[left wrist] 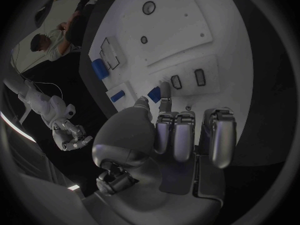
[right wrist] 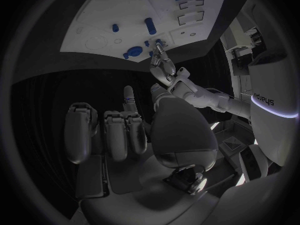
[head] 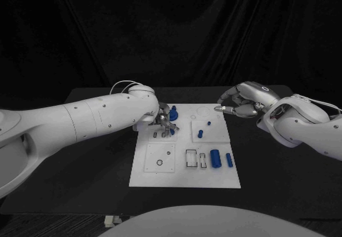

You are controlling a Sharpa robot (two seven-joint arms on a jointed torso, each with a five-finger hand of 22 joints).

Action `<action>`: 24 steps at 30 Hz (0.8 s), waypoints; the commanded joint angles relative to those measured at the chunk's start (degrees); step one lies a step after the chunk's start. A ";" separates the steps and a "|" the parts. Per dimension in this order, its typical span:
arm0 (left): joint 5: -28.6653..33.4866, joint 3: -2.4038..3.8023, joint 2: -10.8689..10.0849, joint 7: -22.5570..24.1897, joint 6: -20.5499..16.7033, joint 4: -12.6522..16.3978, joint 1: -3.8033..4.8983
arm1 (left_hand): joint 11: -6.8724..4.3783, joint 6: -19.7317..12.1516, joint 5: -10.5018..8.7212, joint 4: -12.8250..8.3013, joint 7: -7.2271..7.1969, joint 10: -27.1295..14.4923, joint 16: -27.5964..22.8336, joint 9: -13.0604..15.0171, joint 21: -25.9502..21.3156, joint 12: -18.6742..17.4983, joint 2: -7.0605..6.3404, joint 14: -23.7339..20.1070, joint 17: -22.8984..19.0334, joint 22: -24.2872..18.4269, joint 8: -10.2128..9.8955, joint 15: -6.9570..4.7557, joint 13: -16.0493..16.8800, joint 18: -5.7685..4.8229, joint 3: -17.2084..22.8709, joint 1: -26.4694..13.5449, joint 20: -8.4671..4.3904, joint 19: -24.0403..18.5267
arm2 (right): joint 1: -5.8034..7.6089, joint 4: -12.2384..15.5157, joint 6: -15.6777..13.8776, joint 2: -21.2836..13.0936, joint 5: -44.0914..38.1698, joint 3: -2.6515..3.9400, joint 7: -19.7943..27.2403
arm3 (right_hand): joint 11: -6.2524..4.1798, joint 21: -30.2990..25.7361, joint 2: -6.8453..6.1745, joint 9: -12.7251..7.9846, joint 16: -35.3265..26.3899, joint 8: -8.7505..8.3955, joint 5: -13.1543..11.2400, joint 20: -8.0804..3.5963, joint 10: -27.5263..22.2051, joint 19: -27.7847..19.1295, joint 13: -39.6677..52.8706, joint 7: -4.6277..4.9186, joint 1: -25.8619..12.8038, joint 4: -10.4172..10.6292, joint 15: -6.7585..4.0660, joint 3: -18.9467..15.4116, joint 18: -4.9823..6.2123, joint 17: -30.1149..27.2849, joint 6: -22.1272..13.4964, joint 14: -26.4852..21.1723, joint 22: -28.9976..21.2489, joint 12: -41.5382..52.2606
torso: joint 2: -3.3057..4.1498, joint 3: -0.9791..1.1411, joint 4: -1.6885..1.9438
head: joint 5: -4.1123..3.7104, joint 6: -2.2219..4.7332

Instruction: Assemble the parts on the task board

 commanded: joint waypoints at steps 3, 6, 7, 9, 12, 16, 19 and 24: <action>3.13 0.06 0.09 -0.50 1.01 -0.17 -0.13 | 0.37 0.18 0.18 0.04 0.14 6.07 0.15 -0.10 -0.35 0.19 -0.12 6.05 15.06 7.91 -0.48 0.41 15.07 0.83 0.31 0.63 0.18 -0.28 | -0.14 -0.06 0.06 -0.06 -0.07 0.04 -0.68 | 0.36 -0.14 0.38 0.06 0.15 0.04 -0.25 0.44 5.90 1.01 15.10 -0.10 0.33 -0.06 0.35 0.05 0.72 15.07 0.42 5.95 11.77 0.14 | -0.01 0.00 -0.07 | 0.21 -0.01; 3.27 0.06 0.11 -0.51 0.81 -0.20 -0.14 | 0.37 0.18 0.18 0.04 0.14 6.07 0.15 -0.10 -0.35 0.19 -0.12 6.05 15.06 7.91 -0.48 0.41 15.07 0.83 0.31 0.63 0.18 -0.28 | -0.15 -0.06 0.03 -0.07 -0.07 0.04 -0.67 | 0.36 -0.20 0.39 0.08 0.15 0.03 -0.26 0.44 5.90 0.98 15.10 -0.09 0.36 -0.07 0.35 0.04 0.73 15.07 0.42 5.95 11.75 0.14 | 0.00 0.00 -0.09 | 0.23 -0.01; 3.30 0.06 0.13 -0.50 0.75 -0.20 -0.14 | 0.37 0.18 0.18 0.04 0.14 6.07 0.15 -0.10 -0.35 0.19 -0.12 6.05 15.06 7.91 -0.48 0.41 15.07 0.83 0.31 0.63 0.18 -0.28 | -0.15 -0.06 0.03 -0.06 -0.07 0.04 -0.67 | 0.36 -0.20 0.39 0.08 0.15 0.03 -0.26 0.44 5.90 0.98 15.10 -0.09 0.36 -0.07 0.35 0.04 0.73 15.07 0.42 5.95 11.75 0.14 | -0.01 0.00 -0.07 | 0.21 -0.01; 3.34 0.06 0.16 -0.46 0.66 -0.22 -0.15 | 0.37 0.18 0.18 0.04 0.14 6.07 0.15 -0.10 -0.35 0.19 -0.12 6.05 15.06 7.91 -0.48 0.41 15.07 0.83 0.31 0.63 0.18 -0.28 | -0.15 -0.06 0.03 -0.06 -0.07 0.04 -0.67 | 0.36 -0.20 0.39 0.08 0.15 0.03 -0.26 0.44 5.90 0.98 15.10 -0.09 0.36 -0.07 0.35 0.04 0.73 15.07 0.42 5.95 11.75 0.14 | -0.03 0.02 -0.07 | 0.28 -0.01; 3.37 0.06 0.22 -0.42 0.58 -0.24 -0.16 | 0.38 0.15 0.17 0.00 0.16 6.07 0.15 -0.14 -0.36 0.19 -0.16 6.05 15.06 7.91 -0.57 0.42 15.07 0.83 0.35 0.69 0.18 -0.29 | -0.16 -0.07 0.03 -0.06 -0.07 0.04 -0.67 | 0.36 -0.20 0.39 0.08 0.15 0.03 -0.26 0.44 5.90 0.98 15.10 -0.09 0.36 -0.07 0.35 0.04 0.73 15.07 0.42 5.95 11.75 0.14 | -0.03 0.02 -0.02 | 0.28 -0.01; 3.40 0.06 0.34 -0.44 0.48 -0.34 -0.17 | 0.39 0.15 0.18 -0.06 0.17 6.07 0.15 -0.19 -0.33 0.19 -0.17 6.05 15.06 7.96 -0.66 0.43 15.07 0.82 0.43 0.78 0.19 -0.25 | -0.17 -0.07 0.03 -0.11 -0.07 0.04 -0.69 | 0.37 -0.28 0.40 0.09 0.15 0.02 -0.28 0.45 5.90 0.94 15.10 -0.09 0.39 -0.07 0.35 0.03 0.75 15.07 0.42 5.95 11.72 0.14 | -0.04 0.00 0.03 | 0.05 -0.01; 3.41 0.06 0.49 -0.47 0.46 -0.55 -0.18 | 0.41 0.21 0.34 -0.22 0.17 6.07 0.15 -0.26 -0.36 0.19 -0.15 6.05 15.06 7.96 -0.81 0.44 15.07 0.82 0.67 1.03 0.20 -0.26 | -0.17 -0.06 0.08 -0.12 -0.07 0.04 -0.73 | 0.37 -0.28 0.40 0.09 0.15 0.02 -0.28 0.45 5.90 0.94 15.10 -0.09 0.39 -0.07 0.35 0.03 0.75 15.07 0.42 5.95 11.72 0.14 | -0.05 -0.01 0.00 | 0.00 -0.01; 3.41 0.06 0.69 -0.51 0.45 -0.81 -0.19 | 0.41 0.35 0.94 -0.52 0.16 6.07 0.15 -0.39 -0.39 0.19 -0.19 6.05 15.06 7.99 -1.12 0.46 15.07 0.82 1.12 1.46 0.21 -0.26 | -0.17 -0.06 0.18 -0.11 -0.07 0.04 -0.78 | 0.37 -0.28 0.40 0.09 0.15 0.02 -0.28 0.45 5.90 0.94 15.10 -0.09 0.39 -0.07 0.35 0.03 0.75 15.07 0.42 5.95 11.72 0.14 | -0.07 0.02 -0.05 | -0.06 -0.01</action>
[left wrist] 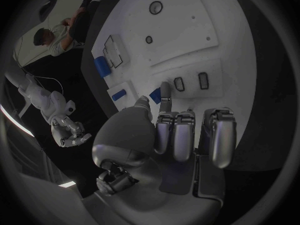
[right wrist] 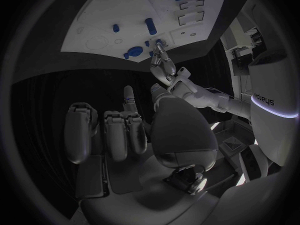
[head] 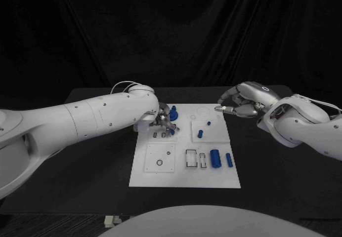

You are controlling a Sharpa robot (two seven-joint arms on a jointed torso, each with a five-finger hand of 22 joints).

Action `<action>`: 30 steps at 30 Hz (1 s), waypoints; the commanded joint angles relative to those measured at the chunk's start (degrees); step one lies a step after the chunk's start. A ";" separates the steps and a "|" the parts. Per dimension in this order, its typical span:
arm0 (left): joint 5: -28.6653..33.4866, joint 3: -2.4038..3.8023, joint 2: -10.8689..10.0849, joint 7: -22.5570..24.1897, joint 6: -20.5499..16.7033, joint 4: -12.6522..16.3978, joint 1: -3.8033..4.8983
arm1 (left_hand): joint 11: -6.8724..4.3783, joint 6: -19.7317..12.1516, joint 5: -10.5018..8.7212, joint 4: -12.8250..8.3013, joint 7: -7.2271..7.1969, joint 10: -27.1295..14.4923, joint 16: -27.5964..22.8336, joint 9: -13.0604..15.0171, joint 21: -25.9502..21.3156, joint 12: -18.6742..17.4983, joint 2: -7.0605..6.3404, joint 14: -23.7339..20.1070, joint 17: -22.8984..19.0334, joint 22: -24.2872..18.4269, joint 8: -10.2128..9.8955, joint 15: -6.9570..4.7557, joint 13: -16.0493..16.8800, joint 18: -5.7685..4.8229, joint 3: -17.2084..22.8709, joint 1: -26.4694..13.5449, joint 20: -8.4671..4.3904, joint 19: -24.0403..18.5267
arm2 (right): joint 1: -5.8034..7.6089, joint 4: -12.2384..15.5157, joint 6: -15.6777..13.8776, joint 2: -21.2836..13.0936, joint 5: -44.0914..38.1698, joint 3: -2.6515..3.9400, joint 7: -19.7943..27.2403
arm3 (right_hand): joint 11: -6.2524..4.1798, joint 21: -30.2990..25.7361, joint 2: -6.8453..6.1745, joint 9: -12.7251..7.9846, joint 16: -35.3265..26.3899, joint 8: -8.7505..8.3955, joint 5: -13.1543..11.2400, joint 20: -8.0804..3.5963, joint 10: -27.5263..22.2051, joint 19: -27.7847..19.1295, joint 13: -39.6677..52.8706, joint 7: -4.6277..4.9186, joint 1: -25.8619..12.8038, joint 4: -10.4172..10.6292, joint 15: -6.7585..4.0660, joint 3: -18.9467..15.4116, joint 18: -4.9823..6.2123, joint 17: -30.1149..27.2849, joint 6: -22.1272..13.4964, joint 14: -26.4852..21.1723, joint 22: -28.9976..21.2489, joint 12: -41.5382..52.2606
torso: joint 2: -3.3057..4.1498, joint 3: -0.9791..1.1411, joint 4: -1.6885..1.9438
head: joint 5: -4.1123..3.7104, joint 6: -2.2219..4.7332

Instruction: Assemble the parts on the task board

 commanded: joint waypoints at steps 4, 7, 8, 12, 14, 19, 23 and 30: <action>0.67 0.05 0.32 0.05 0.46 -0.20 -0.12 | 0.41 0.44 1.11 -0.49 0.16 6.07 0.15 -0.23 -0.46 0.19 -0.18 6.05 15.08 7.96 -0.75 0.47 15.05 0.84 0.91 0.95 0.23 -0.32 | -0.15 0.02 0.27 -0.04 -0.08 0.04 -0.84 | 0.37 -0.30 0.43 0.06 0.15 0.01 -0.28 0.45 5.90 0.93 15.10 -0.09 0.43 -0.07 0.35 0.02 0.75 15.08 0.43 5.95 11.68 0.14 | 0.01 0.00 -0.05 | -0.08 -0.01; 0.67 0.05 0.36 -0.05 0.66 -0.30 -0.13 | 0.42 0.50 1.93 -0.90 0.16 6.07 0.15 -0.37 -0.50 0.19 -0.37 6.05 15.08 7.97 -1.11 0.47 15.05 0.85 1.45 1.43 0.23 -0.33 | -0.15 0.03 0.37 -0.03 -0.08 0.04 -0.91 | 0.37 -0.36 0.45 0.07 0.15 0.01 -0.27 0.45 5.90 0.90 15.10 -0.09 0.48 -0.08 0.35 0.03 0.77 15.08 0.43 5.95 11.66 0.14 | 0.00 -0.01 -0.06 | -0.06 -0.01; 0.67 0.05 0.37 -0.07 0.71 -0.34 -0.13 | 0.42 0.51 2.16 -1.03 0.16 6.07 0.15 -0.41 -0.54 0.19 -0.43 6.05 15.08 7.93 -1.23 0.48 15.05 0.86 1.64 1.58 0.23 -0.38 | -0.16 0.03 0.40 -0.03 -0.08 0.04 -0.92 | 0.37 -0.35 0.46 0.08 0.15 0.00 -0.26 0.46 5.90 0.90 15.10 -0.08 0.51 -0.10 0.35 0.03 0.77 15.08 0.43 5.95 11.66 0.14 | -0.01 -0.01 -0.06 | -0.04 -0.01; 0.67 0.05 0.41 -0.12 0.93 -0.46 -0.15 | 0.40 0.48 2.89 -1.89 0.12 6.07 0.15 -0.65 -0.75 0.19 -0.72 6.05 15.08 7.77 -1.90 0.47 15.05 0.93 3.01 2.58 0.23 -0.59 | -0.16 0.04 0.56 -0.02 -0.08 0.04 -1.02 | 0.38 -0.43 0.51 0.11 0.15 -0.03 -0.18 0.46 5.90 0.87 15.10 -0.07 0.73 -0.18 0.36 0.06 0.78 15.08 0.43 5.95 11.63 0.14 | -0.02 -0.01 -0.05 | -0.07 -0.01; 0.67 0.05 0.45 -0.14 1.13 -0.53 -0.16 | 0.40 0.42 2.92 -2.06 0.14 6.07 0.15 -0.70 -0.83 0.19 -0.80 6.05 15.08 7.67 -2.06 0.46 15.05 0.96 3.32 2.76 0.24 -0.70 | -0.17 0.04 0.69 -0.01 -0.08 0.04 -1.09 | 0.39 -0.45 0.56 0.14 0.15 -0.06 -0.07 0.47 5.90 0.86 15.10 -0.07 0.99 -0.29 0.36 0.09 0.78 15.08 0.45 5.95 11.63 0.14 | -0.03 0.00 -0.03 | -0.08 -0.01; 0.67 0.05 0.58 -0.13 1.37 -0.71 -0.22 | 0.47 0.24 3.73 -2.70 0.23 6.07 0.15 -0.91 -1.03 0.19 -1.18 6.05 15.08 7.54 -2.72 0.52 15.05 1.02 4.83 3.33 0.27 -0.89 | -0.19 0.05 0.92 0.02 -0.08 0.04 -1.22 | 0.40 -0.54 0.74 0.24 0.15 -0.16 0.61 0.49 5.90 0.81 15.10 -0.05 1.66 -0.51 0.38 0.18 0.80 15.08 0.46 5.95 11.60 0.14 | -0.01 -0.01 -0.03 | -0.02 -0.01; 0.67 0.05 0.62 -0.09 1.47 -0.81 -0.28 | 0.48 0.25 4.05 -2.87 0.24 6.07 0.15 -0.93 -1.07 0.19 -1.34 6.05 15.08 7.53 -2.86 0.54 15.05 1.03 5.29 3.44 0.29 -0.93 | -0.20 0.08 0.99 -0.03 -0.08 0.04 -1.28 | 0.41 -0.55 0.77 0.25 0.15 -0.18 0.72 0.49 5.90 0.81 15.10 -0.04 1.73 -0.52 0.38 0.19 0.80 15.08 0.46 5.95 11.60 0.14 | -0.02 -0.01 -0.04 | 0.04 -0.01; 0.67 0.05 0.55 0.05 1.43 -0.81 -0.33 | 0.53 0.25 5.60 -3.29 0.30 6.07 0.15 -1.02 -1.21 0.19 -1.99 6.05 15.08 7.49 -3.35 0.59 15.05 1.06 6.90 3.54 0.33 -1.05 | -0.24 0.03 1.07 -0.01 -0.08 0.04 -1.32 | 0.41 -0.55 0.77 0.25 0.15 -0.18 0.72 0.49 5.90 0.81 15.10 -0.04 1.73 -0.52 0.38 0.19 0.80 15.08 0.46 5.95 11.60 0.14 | -0.02 -0.02 -0.05 | 0.20 -0.01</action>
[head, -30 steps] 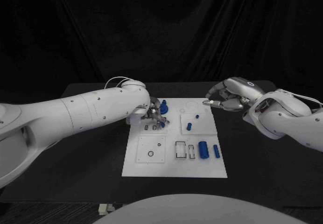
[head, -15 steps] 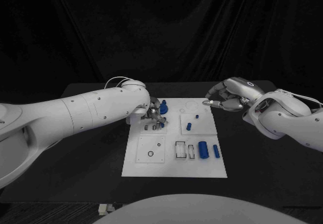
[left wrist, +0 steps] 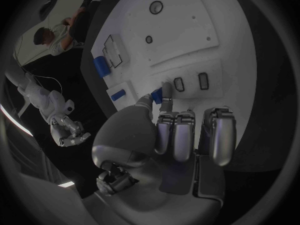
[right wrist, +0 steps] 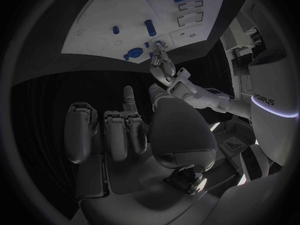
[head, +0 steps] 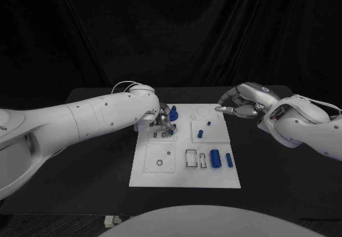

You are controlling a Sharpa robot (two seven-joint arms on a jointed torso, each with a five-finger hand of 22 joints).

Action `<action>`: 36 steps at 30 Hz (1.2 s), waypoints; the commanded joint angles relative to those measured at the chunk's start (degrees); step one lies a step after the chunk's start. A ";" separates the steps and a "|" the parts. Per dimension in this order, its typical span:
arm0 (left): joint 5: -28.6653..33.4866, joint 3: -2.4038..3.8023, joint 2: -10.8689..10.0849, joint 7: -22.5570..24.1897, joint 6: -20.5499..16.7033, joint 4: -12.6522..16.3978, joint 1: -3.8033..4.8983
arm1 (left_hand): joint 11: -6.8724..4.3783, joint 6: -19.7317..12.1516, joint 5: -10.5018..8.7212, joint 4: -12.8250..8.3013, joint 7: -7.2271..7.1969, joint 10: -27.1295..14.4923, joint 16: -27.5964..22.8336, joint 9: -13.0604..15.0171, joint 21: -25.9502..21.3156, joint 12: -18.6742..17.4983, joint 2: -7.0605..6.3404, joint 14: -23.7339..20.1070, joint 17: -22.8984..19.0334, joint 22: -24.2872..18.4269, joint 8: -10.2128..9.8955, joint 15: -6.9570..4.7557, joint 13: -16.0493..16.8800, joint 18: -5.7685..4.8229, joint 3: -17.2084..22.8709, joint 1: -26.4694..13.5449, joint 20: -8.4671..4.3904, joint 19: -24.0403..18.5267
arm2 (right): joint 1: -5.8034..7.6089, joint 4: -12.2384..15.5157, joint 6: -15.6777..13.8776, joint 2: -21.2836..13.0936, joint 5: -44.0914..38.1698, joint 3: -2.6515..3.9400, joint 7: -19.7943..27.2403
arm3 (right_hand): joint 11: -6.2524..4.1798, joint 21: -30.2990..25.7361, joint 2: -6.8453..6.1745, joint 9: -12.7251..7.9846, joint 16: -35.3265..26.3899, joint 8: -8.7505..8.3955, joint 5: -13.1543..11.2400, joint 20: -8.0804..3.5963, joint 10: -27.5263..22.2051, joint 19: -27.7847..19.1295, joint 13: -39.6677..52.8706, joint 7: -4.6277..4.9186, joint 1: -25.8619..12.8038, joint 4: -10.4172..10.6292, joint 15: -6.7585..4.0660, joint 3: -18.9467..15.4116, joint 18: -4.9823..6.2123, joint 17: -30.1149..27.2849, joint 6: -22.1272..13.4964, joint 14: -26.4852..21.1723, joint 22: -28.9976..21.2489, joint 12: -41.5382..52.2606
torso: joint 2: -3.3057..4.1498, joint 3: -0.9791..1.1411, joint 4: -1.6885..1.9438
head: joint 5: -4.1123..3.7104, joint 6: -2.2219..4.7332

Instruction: Assemble the parts on the task board

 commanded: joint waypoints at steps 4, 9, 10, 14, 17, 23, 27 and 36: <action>0.38 0.00 0.02 0.43 0.80 0.07 -0.22 | 0.45 0.02 1.02 -0.19 0.09 6.17 0.15 -0.12 -0.27 0.14 -0.62 5.84 15.09 7.50 -0.47 0.41 14.92 1.07 1.32 0.29 0.06 -0.36 | -0.21 -0.01 0.45 0.02 -0.08 0.04 -1.06 | 0.41 -0.42 0.15 0.08 0.15 -0.20 0.21 0.49 5.90 0.76 15.06 -0.03 0.64 -0.36 0.38 0.03 0.83 15.09 0.46 5.95 11.59 0.14 | -0.01 -0.01 -0.01 | 0.15 -0.01; 0.38 0.00 -0.01 0.63 0.75 0.10 -0.23 | 0.46 0.00 2.16 -0.93 0.12 6.17 0.15 -0.14 -0.35 0.14 -1.53 5.84 15.09 7.56 -0.89 0.42 14.92 1.08 3.42 0.51 0.09 -0.38 | -0.27 -0.08 0.62 0.09 -0.08 0.04 -1.14 | 0.41 -0.55 0.16 0.08 0.15 -0.20 0.25 0.49 5.90 0.70 15.06 -0.03 0.67 -0.37 0.38 0.03 0.86 15.09 0.46 5.95 11.55 0.14 | 0.00 0.00 -0.01 | 0.32 -0.01; 0.38 0.00 -0.01 0.69 0.72 0.10 -0.23 | 0.46 0.01 2.21 -0.97 0.12 6.17 0.15 -0.13 -0.36 0.14 -1.58 5.84 15.09 7.57 -0.91 0.42 14.92 1.08 3.58 0.52 0.09 -0.38 | -0.28 -0.10 0.66 0.10 -0.08 0.04 -1.16 | 0.41 -0.55 0.16 0.08 0.15 -0.20 0.25 0.49 5.90 0.70 15.06 -0.03 0.67 -0.37 0.38 0.03 0.86 15.09 0.46 5.95 11.55 0.14 | -0.01 0.00 0.00 | 0.33 -0.01; 0.38 0.00 -0.06 1.00 0.55 0.13 -0.24 | 0.49 0.05 3.50 -1.97 0.14 6.17 0.15 -0.06 -0.45 0.14 -2.96 5.84 15.09 7.68 -1.36 0.45 14.92 1.09 7.38 0.45 0.09 -0.39 | -0.34 -0.17 0.86 0.16 -0.08 0.04 -1.27 | 0.41 -0.66 0.18 0.08 0.15 -0.21 0.28 0.49 5.90 0.65 15.06 -0.02 0.70 -0.37 0.38 0.04 0.88 15.09 0.46 5.95 11.52 0.14 | -0.02 0.00 0.01 | 0.41 -0.01; 0.38 0.00 -0.10 1.20 0.46 0.13 -0.24 | 0.40 0.34 4.63 -3.15 0.01 6.17 0.15 0.70 -0.61 0.14 -4.80 5.84 15.09 7.72 -1.21 0.43 14.92 1.13 12.05 -0.18 0.01 -0.46 | -0.39 -0.23 1.00 0.19 -0.08 0.04 -1.37 | 0.42 -0.77 0.21 0.09 0.15 -0.22 0.33 0.49 5.90 0.59 15.06 -0.02 0.74 -0.38 0.38 0.05 0.91 15.09 0.45 5.95 11.48 0.14 | 0.01 -0.01 0.01 | 0.43 -0.01; 0.38 0.00 -0.17 1.51 0.31 0.17 -0.25 | 0.25 0.33 5.67 -5.42 0.03 6.17 0.15 3.01 -0.80 0.14 -7.88 5.84 15.09 7.96 -0.54 0.37 14.92 1.13 20.25 -2.84 -0.04 -0.41 | -0.44 -0.29 1.18 0.24 -0.08 0.04 -1.53 | 0.43 -0.88 0.26 0.10 0.15 -0.24 0.39 0.49 5.90 0.54 15.06 -0.01 0.81 -0.39 0.39 0.07 0.94 15.09 0.45 5.95 11.44 0.14 | -0.01 -0.01 -0.01 | 0.51 -0.01; 0.38 0.00 -0.24 1.78 0.15 0.17 -0.25 | 0.30 0.16 6.35 -6.97 0.02 6.17 0.15 4.81 -0.92 0.14 -9.08 5.84 15.09 8.09 0.07 0.31 14.92 1.13 24.74 -4.62 -0.05 -0.39 | -0.45 -0.32 1.34 0.25 -0.08 0.04 -1.65 | 0.43 -0.93 0.30 0.11 0.15 -0.25 0.42 0.50 5.90 0.51 15.06 -0.01 0.86 -0.40 0.39 0.09 0.95 15.09 0.45 5.95 11.43 0.14 | -0.04 -0.01 0.00 | 0.52 -0.01; 0.38 0.00 -0.55 2.79 -0.81 0.39 -0.26 | 0.27 -0.28 7.37 -10.27 0.05 6.17 0.15 7.55 -1.04 0.14 -10.43 5.84 15.09 8.35 0.98 0.27 14.92 1.12 30.74 -6.38 -0.08 -0.30 | -0.48 -0.39 1.72 0.28 -0.08 0.04 -2.01 | 0.45 -1.20 0.44 0.13 0.15 -0.27 0.50 0.51 5.90 0.39 15.06 0.01 1.04 -0.45 0.41 0.15 1.01 15.09 0.47 5.95 11.35 0.14 | -0.04 0.01 0.00 | 0.69 -0.01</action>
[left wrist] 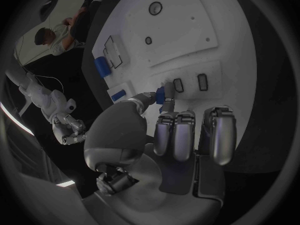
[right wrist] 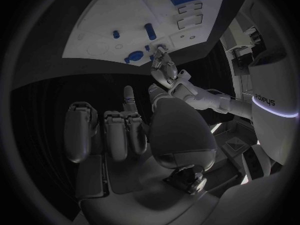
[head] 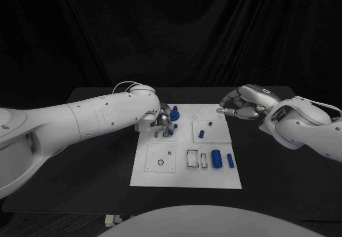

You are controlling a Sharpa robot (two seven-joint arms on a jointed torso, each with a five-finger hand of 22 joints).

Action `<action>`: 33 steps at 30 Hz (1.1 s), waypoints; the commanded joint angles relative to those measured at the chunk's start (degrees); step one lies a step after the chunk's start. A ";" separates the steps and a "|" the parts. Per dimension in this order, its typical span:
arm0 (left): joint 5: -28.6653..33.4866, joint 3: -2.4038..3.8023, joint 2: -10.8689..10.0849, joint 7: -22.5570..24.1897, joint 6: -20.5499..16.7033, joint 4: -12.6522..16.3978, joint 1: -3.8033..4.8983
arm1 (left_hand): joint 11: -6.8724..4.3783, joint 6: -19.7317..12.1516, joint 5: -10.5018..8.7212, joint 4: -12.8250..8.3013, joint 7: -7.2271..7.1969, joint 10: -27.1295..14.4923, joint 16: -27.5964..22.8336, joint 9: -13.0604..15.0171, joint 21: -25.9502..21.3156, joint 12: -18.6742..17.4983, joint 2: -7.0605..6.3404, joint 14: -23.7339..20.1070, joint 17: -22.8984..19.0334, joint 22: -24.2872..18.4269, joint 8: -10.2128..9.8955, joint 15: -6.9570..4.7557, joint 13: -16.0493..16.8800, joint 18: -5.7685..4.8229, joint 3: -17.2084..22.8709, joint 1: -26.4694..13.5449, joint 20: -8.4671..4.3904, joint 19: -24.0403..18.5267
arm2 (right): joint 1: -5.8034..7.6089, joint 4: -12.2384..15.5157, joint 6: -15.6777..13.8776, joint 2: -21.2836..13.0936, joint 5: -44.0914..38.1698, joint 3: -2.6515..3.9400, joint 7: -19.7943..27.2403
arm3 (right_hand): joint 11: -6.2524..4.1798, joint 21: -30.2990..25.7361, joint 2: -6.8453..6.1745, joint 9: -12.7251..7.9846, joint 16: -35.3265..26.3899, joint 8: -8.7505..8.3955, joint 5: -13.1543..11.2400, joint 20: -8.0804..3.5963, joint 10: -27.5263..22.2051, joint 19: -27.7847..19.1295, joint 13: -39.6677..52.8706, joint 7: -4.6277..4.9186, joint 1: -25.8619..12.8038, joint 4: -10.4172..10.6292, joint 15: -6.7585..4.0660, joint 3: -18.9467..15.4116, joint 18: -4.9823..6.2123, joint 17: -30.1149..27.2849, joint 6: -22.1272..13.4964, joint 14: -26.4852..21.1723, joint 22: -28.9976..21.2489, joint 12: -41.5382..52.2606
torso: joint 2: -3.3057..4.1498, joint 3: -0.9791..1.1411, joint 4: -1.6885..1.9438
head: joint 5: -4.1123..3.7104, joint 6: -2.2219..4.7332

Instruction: Assemble the parts on the task board

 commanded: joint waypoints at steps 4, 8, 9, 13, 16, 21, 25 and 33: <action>0.32 0.04 -0.44 2.12 -1.79 0.76 -0.12 | -0.15 -0.31 0.13 -5.49 -0.19 5.78 0.15 1.49 -0.20 0.15 -0.50 6.05 15.09 8.55 0.93 0.02 14.97 1.08 6.48 -1.15 -0.11 -0.14 | -0.16 -0.07 0.70 -0.01 -0.09 0.04 -1.51 | 0.46 -0.43 0.03 0.11 0.15 -0.27 0.25 0.51 5.90 0.33 15.08 0.02 0.67 -0.31 0.41 0.02 1.03 15.09 0.49 5.95 11.33 0.14 | 0.01 0.01 0.00 | 0.12 -0.01; 0.32 0.04 -1.14 2.14 -3.17 1.60 -0.12 | -0.34 0.03 0.57 -6.83 -0.40 5.78 0.15 3.39 -0.10 0.15 -0.92 6.05 15.09 8.84 1.93 -0.18 14.97 1.03 8.84 -2.26 -0.25 0.12 | -0.18 -0.12 0.85 -0.04 -0.09 0.04 -1.67 | 0.47 -0.61 0.07 0.12 0.15 -0.27 0.25 0.52 5.90 0.25 15.08 0.02 0.73 -0.33 0.42 0.04 1.07 15.09 0.51 5.95 11.28 0.14 | 0.00 0.00 -0.01 | 0.25 -0.01; 0.33 0.04 -1.30 2.10 -3.35 1.75 -0.12 | -0.34 0.03 0.57 -6.83 -0.40 5.78 0.15 3.39 -0.10 0.15 -0.92 6.05 15.09 8.84 1.93 -0.18 14.97 1.03 8.84 -2.26 -0.25 0.12 | -0.18 -0.13 0.88 -0.04 -0.09 0.04 -1.71 | 0.48 -0.66 0.08 0.12 0.15 -0.27 0.25 0.52 5.90 0.22 15.08 0.03 0.76 -0.34 0.42 0.04 1.08 15.09 0.52 5.95 11.26 0.14 | 0.00 0.00 0.00 | 0.30 -0.01; 0.33 0.04 -2.45 1.40 -4.48 2.99 -0.11 | -0.47 0.32 -0.02 -7.16 -0.54 5.78 0.15 4.16 0.03 0.15 -1.11 6.05 15.09 9.05 2.34 -0.28 14.97 0.97 9.55 -2.97 -0.34 0.34 | -0.20 -0.14 1.00 -0.11 -0.09 0.04 -1.90 | 0.49 -0.80 0.11 0.13 0.15 -0.28 0.26 0.52 5.90 0.16 15.08 0.04 0.82 -0.36 0.43 0.05 1.11 15.09 0.53 5.95 11.22 0.14 | 0.00 0.00 0.01 | 0.34 -0.01; 0.55 0.04 -3.37 0.47 -4.87 3.98 -0.10 | -0.49 0.36 -0.08 -7.17 -0.57 5.78 0.15 4.28 0.07 0.15 -1.16 6.05 15.09 9.10 2.39 -0.31 14.97 0.95 9.64 -3.16 -0.36 0.40 | -0.23 -0.11 1.06 -0.16 -0.09 0.04 -1.98 | 0.50 -0.96 0.14 0.15 0.15 -0.27 0.26 0.53 5.90 0.07 15.08 0.04 0.90 -0.39 0.44 0.07 1.15 15.09 0.56 5.95 11.16 0.14 | 0.02 0.01 0.02 | 0.28 -0.01; 5.78 0.04 -5.02 -2.58 -4.62 5.25 -0.02 | -0.53 0.35 -0.42 -7.00 -0.61 5.78 0.15 4.57 0.06 0.15 -1.16 6.05 15.09 9.14 2.45 -0.36 14.97 0.95 9.93 -3.76 -0.41 0.43 | -0.30 -0.09 1.11 -0.24 -0.09 0.04 -2.09 | 0.51 -1.21 0.12 0.17 0.15 -0.28 0.26 0.54 5.90 -0.05 15.08 0.06 0.99 -0.43 0.45 0.05 1.20 15.09 0.58 5.95 11.09 0.14 | -0.05 0.02 0.00 | 0.36 -0.01; 8.26 0.04 -6.12 -4.48 -4.57 6.10 0.02 | -0.54 0.25 -0.68 -6.81 -0.61 5.78 0.15 4.73 -0.02 0.15 -1.18 6.05 15.09 9.09 2.41 -0.38 14.97 0.98 10.07 -4.28 -0.44 0.36 | -0.37 -0.09 1.17 -0.26 -0.09 0.04 -2.17 | 0.51 -1.21 0.12 0.17 0.15 -0.28 0.26 0.54 5.90 -0.05 15.08 0.06 0.99 -0.43 0.45 0.05 1.20 15.09 0.58 5.95 11.09 0.14 | -0.16 0.08 0.00 | 0.39 -0.01; 9.73 0.03 -7.57 -6.26 -6.13 7.49 0.05 | -0.55 0.25 -0.87 -6.59 -0.64 5.78 0.15 4.85 0.03 0.15 -1.12 6.05 15.09 9.16 2.39 -0.40 14.97 0.96 10.17 -4.69 -0.46 0.44 | -0.59 -0.17 1.29 -0.14 -0.09 0.04 -2.27 | 0.52 -1.37 0.11 0.19 0.15 -0.29 0.27 0.55 5.90 -0.13 15.08 0.07 1.06 -0.46 0.46 0.04 1.24 15.09 0.60 5.95 11.04 0.14 | -0.09 0.03 0.02 | 0.63 -0.01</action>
